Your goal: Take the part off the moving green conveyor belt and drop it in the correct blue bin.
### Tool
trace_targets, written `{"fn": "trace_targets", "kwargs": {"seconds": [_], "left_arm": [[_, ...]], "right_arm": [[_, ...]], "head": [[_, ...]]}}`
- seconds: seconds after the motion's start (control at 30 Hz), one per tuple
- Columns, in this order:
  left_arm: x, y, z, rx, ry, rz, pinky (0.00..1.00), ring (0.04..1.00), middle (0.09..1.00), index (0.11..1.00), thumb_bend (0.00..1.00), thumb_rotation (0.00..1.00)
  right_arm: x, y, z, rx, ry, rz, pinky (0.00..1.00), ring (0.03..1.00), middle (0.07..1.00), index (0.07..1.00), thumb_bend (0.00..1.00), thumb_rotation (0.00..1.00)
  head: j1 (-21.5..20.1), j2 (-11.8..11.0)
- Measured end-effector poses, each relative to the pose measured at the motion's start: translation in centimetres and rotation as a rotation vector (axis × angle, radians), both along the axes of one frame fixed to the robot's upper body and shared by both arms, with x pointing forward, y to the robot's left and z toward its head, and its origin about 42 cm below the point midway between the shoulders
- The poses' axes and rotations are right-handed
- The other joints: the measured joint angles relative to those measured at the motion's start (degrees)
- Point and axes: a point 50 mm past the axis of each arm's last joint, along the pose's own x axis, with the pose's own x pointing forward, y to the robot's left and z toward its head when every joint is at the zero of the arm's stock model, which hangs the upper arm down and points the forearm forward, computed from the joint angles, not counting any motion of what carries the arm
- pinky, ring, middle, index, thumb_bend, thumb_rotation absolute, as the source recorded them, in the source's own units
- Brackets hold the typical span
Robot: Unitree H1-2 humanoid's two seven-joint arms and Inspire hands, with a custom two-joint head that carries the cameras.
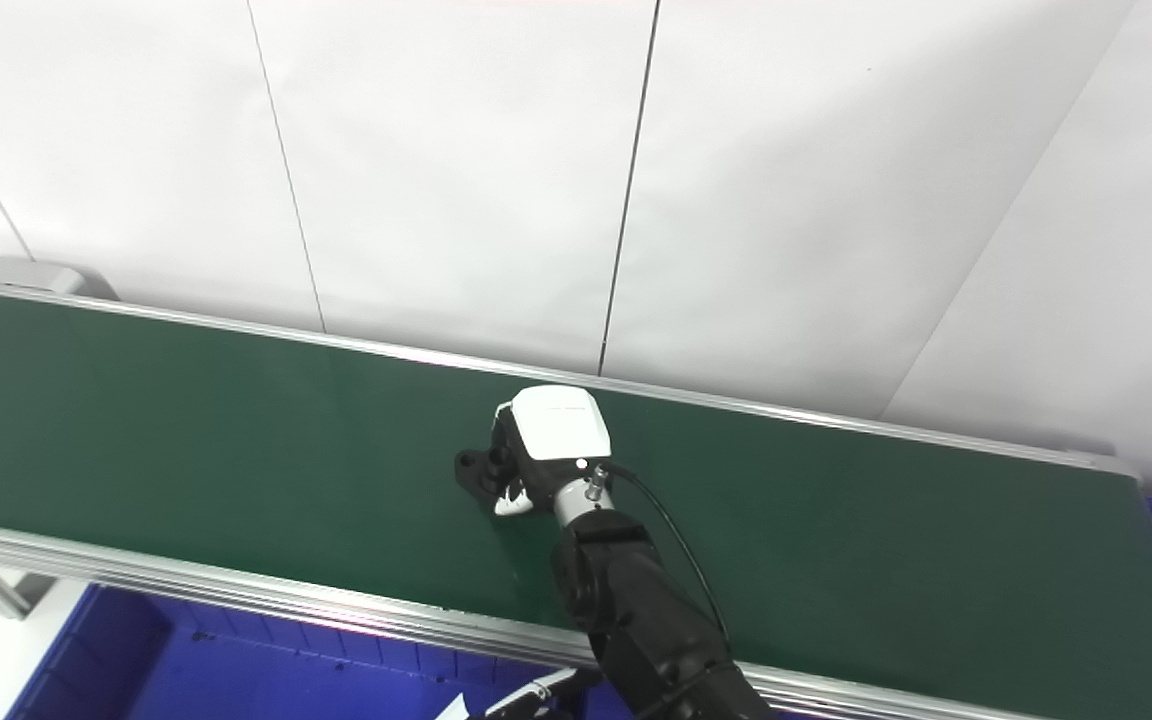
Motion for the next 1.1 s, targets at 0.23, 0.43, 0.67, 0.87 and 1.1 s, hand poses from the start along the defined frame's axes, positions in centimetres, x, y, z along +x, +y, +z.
{"fn": "trace_targets", "kwargs": {"seconds": [0.23, 0.43, 0.67, 0.87, 1.1], "left_arm": [[0.0, 0.2, 0.0, 0.003, -0.001, 0.0, 0.88, 0.961, 0.947, 0.9, 0.96, 0.71], [0.1, 0.7, 0.1, -0.007, 0.001, 0.002, 0.92, 0.98, 0.962, 0.908, 0.93, 0.72], [-0.1, 2.0, 0.6, -0.001, -0.004, -0.007, 0.98, 1.0, 0.98, 0.928, 0.93, 0.77], [-0.4, 4.1, 1.4, 0.011, -0.007, 0.013, 1.0, 1.0, 0.978, 0.936, 0.92, 0.79], [0.1, 7.2, 2.3, -0.035, 0.015, 0.03, 0.97, 0.998, 0.977, 0.932, 0.95, 0.79]], "right_arm": [[-3.1, -1.4, -0.1, 0.115, 0.019, 0.005, 0.28, 0.416, 0.509, 0.551, 0.49, 0.0], [-4.4, -3.4, 2.0, 0.174, -0.038, 0.007, 0.3, 0.41, 0.5, 0.552, 0.49, 0.0], [-5.8, -5.5, 5.2, 0.231, -0.128, -0.004, 0.3, 0.405, 0.494, 0.561, 0.49, 0.0], [-8.9, -8.3, 5.9, 0.2, -0.133, -0.014, 0.31, 0.4, 0.465, 0.554, 0.49, 0.0], [-12.8, -10.1, 6.9, 0.152, -0.119, -0.023, 0.28, 0.397, 0.496, 0.57, 0.49, 0.0]], "head": [[-2.11, 1.14], [-4.13, 2.02], [-8.35, 4.39], [-13.96, 7.03], [-23.29, 11.34]]}}
